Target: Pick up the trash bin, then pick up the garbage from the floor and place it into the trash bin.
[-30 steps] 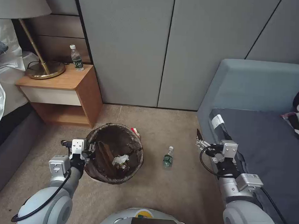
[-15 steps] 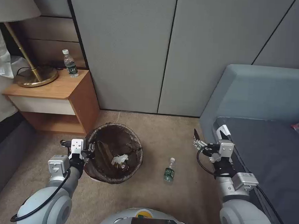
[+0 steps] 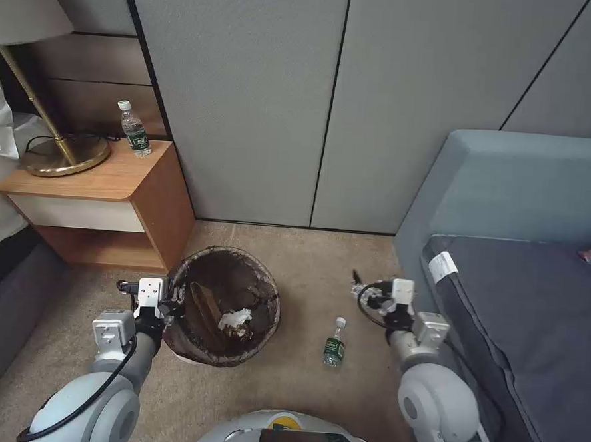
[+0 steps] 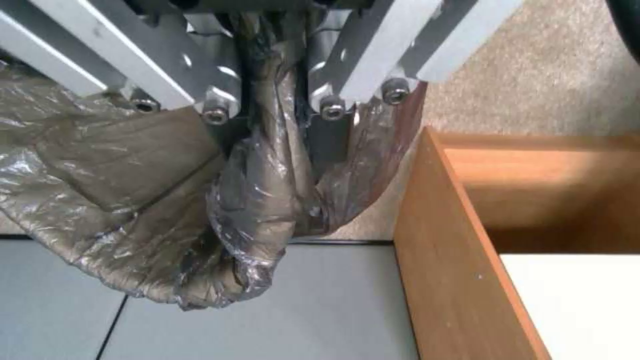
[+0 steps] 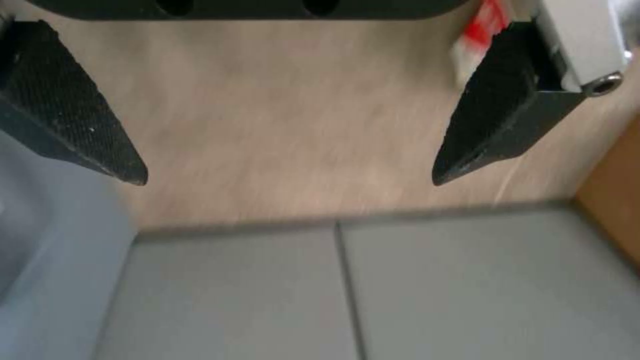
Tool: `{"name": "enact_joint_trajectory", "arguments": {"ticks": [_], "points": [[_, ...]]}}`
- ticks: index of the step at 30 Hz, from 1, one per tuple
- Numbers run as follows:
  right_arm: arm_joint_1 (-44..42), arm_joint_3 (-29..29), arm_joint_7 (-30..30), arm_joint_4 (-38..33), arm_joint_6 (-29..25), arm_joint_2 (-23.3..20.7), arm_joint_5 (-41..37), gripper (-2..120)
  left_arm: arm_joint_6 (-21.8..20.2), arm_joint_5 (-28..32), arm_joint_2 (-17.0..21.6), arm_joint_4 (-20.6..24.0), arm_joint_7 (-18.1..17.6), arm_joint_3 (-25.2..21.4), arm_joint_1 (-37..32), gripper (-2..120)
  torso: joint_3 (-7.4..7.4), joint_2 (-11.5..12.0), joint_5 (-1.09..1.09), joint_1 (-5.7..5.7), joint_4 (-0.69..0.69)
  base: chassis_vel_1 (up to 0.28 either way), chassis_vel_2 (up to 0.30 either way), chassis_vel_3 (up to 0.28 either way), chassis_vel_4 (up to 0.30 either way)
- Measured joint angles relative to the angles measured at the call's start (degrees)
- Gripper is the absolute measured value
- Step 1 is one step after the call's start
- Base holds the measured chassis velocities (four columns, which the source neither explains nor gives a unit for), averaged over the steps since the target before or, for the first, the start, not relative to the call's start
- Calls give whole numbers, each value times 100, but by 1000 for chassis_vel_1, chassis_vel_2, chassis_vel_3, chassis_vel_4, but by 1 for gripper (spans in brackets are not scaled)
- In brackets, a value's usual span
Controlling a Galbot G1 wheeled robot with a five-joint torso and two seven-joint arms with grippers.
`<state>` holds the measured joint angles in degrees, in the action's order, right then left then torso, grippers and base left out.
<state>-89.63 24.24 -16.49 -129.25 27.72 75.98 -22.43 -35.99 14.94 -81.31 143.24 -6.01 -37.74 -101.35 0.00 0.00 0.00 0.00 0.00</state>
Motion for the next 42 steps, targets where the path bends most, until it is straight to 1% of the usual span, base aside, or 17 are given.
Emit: {"name": "enact_joint_trajectory", "arguments": {"ticks": [3,5,6,8,11,15,17,23,25,32,42], "points": [[253,-374,-283,446,279,-65,-451,100,0,-5,-28,0,-2,-25,-63,7,0,0,0,0,0,0,0,0,0],[392,-532,-406,744,365,-62,-591,100,0,-8,-37,0,-6,-34,-89,7,0,0,0,0,0,0,0,0,0],[392,-532,-406,744,365,-62,-591,100,0,-8,-37,0,-6,-34,-89,7,0,0,0,0,0,0,0,0,0],[570,-655,-407,1281,414,-35,-663,100,-1,-16,-51,0,-10,-47,-140,7,0,0,0,0,0,0,0,0,0],[719,-727,-335,1880,431,2,-746,100,-3,-22,-70,0,-21,-52,-181,7,0,0,0,0,-1,0,0,0,0],[783,-742,-344,2104,499,21,-873,100,-4,-31,-93,0,-25,-45,-205,7,0,0,0,0,-1,0,0,0,0],[864,-750,-557,2351,631,69,-1140,100,-4,-57,-121,0,-26,-21,-230,7,0,0,0,0,0,0,0,0,0],[976,-730,-872,2749,646,146,-1173,100,-4,-63,-106,0,-26,3,-218,7,0,0,0,0,-1,0,0,0,0],[994,-727,-895,2813,646,154,-1180,100,-4,-63,-103,0,-25,4,-215,7,0,0,0,0,0,0,0,0,0],[1191,-718,-917,3401,578,234,-1190,100,-4,-61,-89,0,-23,3,-204,7,0,0,0,0,0,0,0,0,0],[1423,-706,-754,4199,467,354,-1157,100,-4,-78,-111,0,-21,8,-241,7,0,0,0,0,0,0,0,0,0]]}}
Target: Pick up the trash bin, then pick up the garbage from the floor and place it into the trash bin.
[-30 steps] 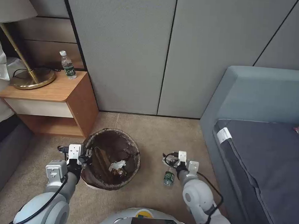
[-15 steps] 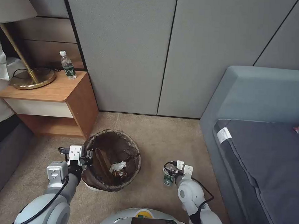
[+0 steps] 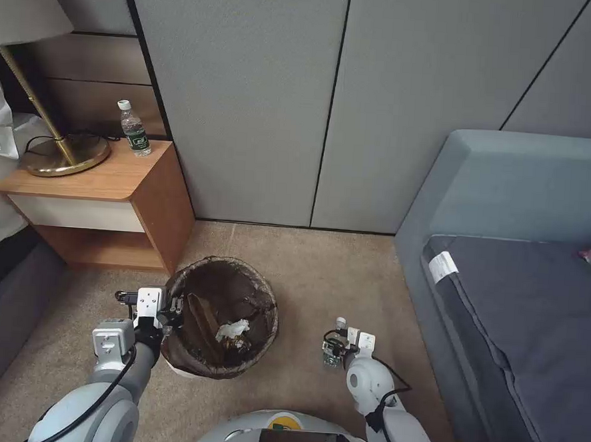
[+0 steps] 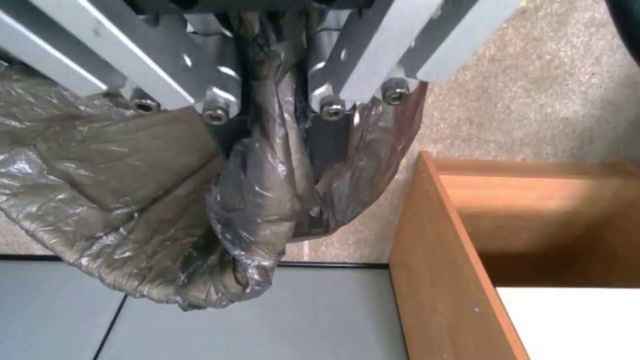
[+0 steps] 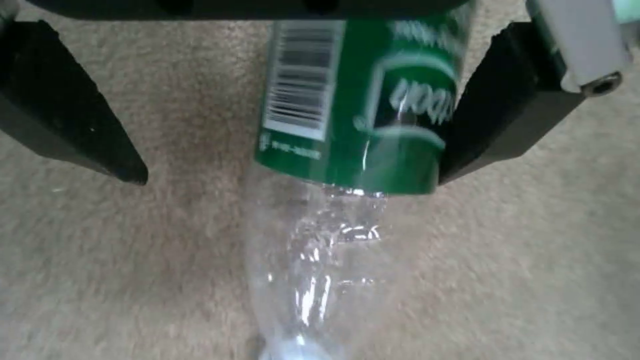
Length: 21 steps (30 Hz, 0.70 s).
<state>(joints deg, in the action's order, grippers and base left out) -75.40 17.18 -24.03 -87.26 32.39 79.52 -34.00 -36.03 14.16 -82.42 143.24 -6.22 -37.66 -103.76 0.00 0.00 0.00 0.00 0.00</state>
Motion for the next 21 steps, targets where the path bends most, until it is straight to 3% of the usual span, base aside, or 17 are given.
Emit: {"name": "enact_joint_trajectory", "arguments": {"ticks": [8,21], "points": [[75,14,142,212,-27,79,65,99,1,0,6,0,1,-2,19,7,0,0,0,0,0,0,0,0,0],[-86,-2,221,-97,-92,61,282,53,4,7,41,0,3,5,94,7,0,0,0,0,0,0,0,0,0]]}}
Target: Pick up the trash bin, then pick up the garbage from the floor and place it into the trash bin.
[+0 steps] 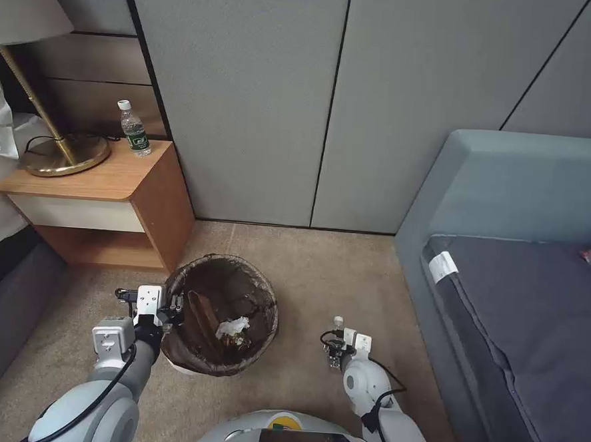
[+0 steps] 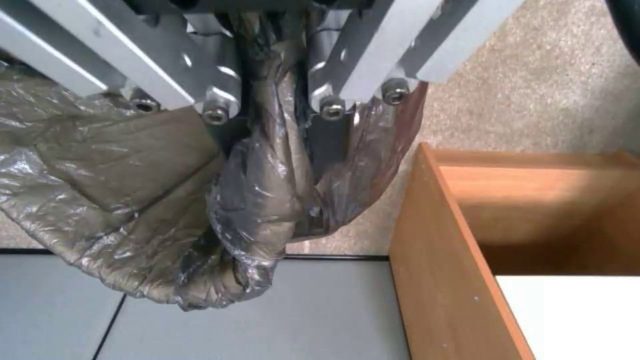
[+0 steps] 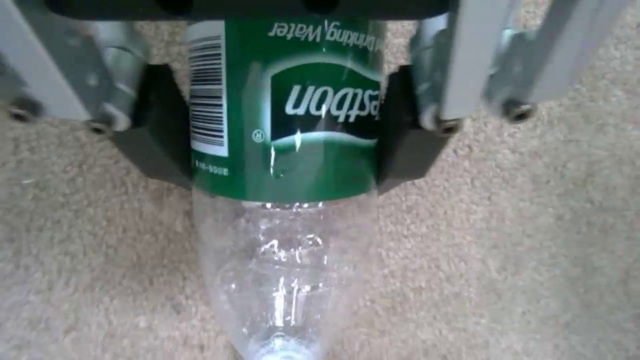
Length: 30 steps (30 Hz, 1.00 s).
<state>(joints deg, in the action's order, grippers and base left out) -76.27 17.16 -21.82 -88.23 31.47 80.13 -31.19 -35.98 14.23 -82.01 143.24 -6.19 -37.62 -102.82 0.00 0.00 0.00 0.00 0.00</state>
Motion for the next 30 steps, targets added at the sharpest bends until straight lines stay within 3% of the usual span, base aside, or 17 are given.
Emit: {"name": "enact_joint_trajectory", "arguments": {"ticks": [7,13,21,30], "points": [[-90,49,160,-75,-163,-42,351,31,2,4,8,0,3,31,64,7,0,0,0,0,0,0,0,0,0],[-181,165,199,-491,-204,-104,421,27,2,18,18,0,5,25,77,7,0,0,0,0,0,0,0,0,0],[-394,348,612,-2134,-408,-405,894,27,3,23,24,0,0,24,68,7,0,0,0,0,0,0,0,0,0],[-463,111,719,-4011,-343,-827,714,27,2,38,11,0,-15,38,13,7,0,0,0,0,0,0,0,0,0]]}}
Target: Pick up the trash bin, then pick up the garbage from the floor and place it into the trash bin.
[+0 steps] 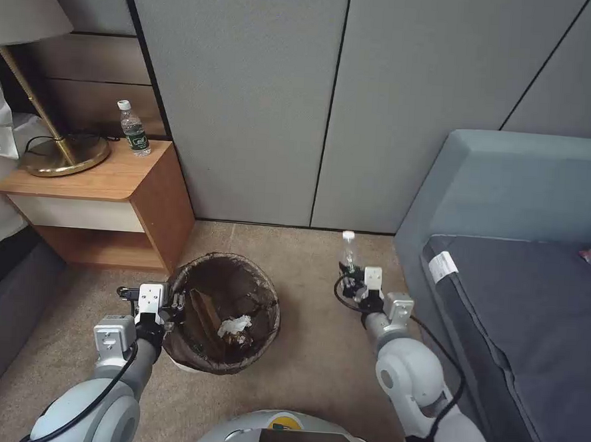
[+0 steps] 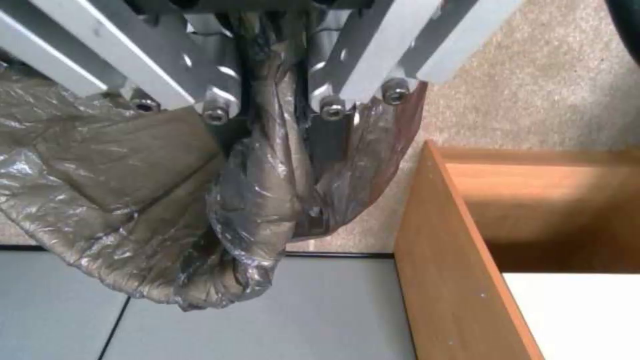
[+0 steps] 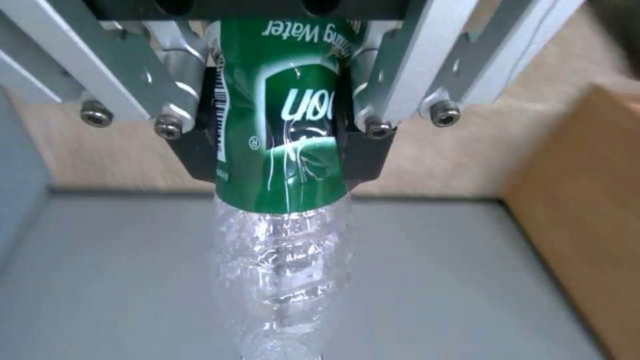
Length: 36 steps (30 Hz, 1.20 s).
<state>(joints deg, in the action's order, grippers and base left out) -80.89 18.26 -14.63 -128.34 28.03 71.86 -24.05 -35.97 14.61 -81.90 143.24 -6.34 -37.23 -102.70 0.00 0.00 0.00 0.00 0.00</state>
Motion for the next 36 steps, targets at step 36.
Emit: {"name": "enact_joint_trajectory", "arguments": {"ticks": [36], "points": [[1275,-2357,2075,-462,-237,-1513,-93,27,-7,-222,-151,0,6,13,-91,7,0,0,0,0,0,0,0,0,0]]}}
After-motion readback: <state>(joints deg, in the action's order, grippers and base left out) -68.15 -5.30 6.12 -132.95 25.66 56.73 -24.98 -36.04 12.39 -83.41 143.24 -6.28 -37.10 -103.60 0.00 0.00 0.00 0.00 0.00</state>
